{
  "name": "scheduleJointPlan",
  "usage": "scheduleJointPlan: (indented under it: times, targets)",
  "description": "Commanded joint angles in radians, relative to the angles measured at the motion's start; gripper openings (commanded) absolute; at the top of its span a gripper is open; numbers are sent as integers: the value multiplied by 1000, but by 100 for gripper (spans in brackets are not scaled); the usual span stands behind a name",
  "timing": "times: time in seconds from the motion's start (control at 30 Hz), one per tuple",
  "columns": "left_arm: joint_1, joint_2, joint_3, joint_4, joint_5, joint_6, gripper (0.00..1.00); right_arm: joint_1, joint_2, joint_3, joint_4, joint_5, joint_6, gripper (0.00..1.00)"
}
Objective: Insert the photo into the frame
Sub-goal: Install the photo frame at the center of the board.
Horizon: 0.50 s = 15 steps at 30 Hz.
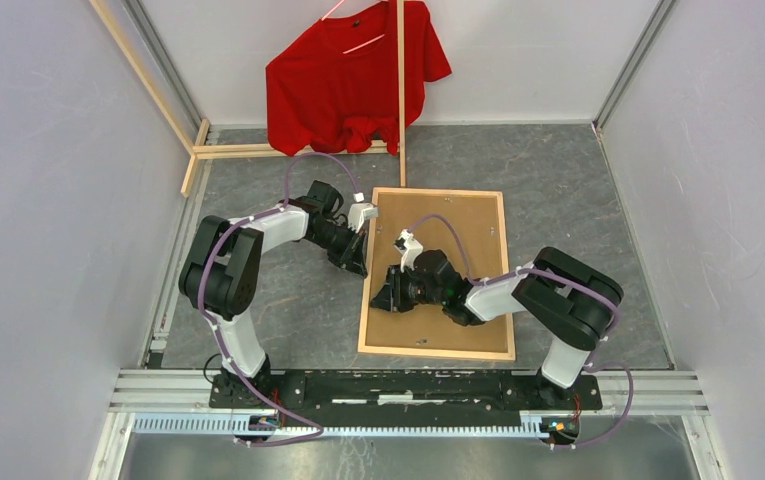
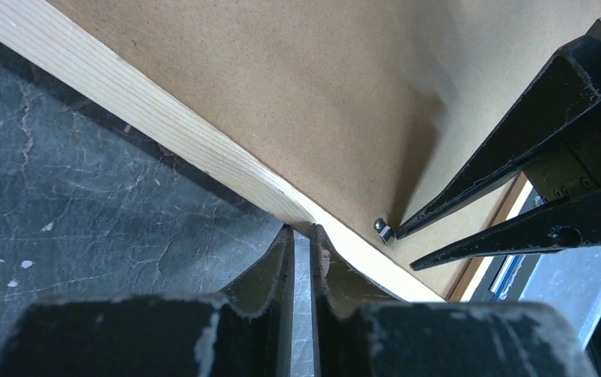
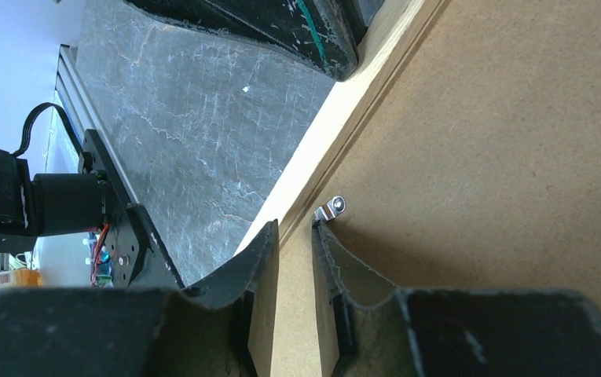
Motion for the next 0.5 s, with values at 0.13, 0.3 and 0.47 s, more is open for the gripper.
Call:
scheduleJointPlan:
  times: [0.13,0.3,0.47]
  targets:
    - [-14,0,-7,6,-44,13,9,-4,27,44,17,9,-10,26]
    - [-16,-1,-5,4,-44,14,8,-10,39,53,21,10,-10,24]
    - [-15,0,-2,-4,-40,20,8,-19,48,56,36,13,-6,24]
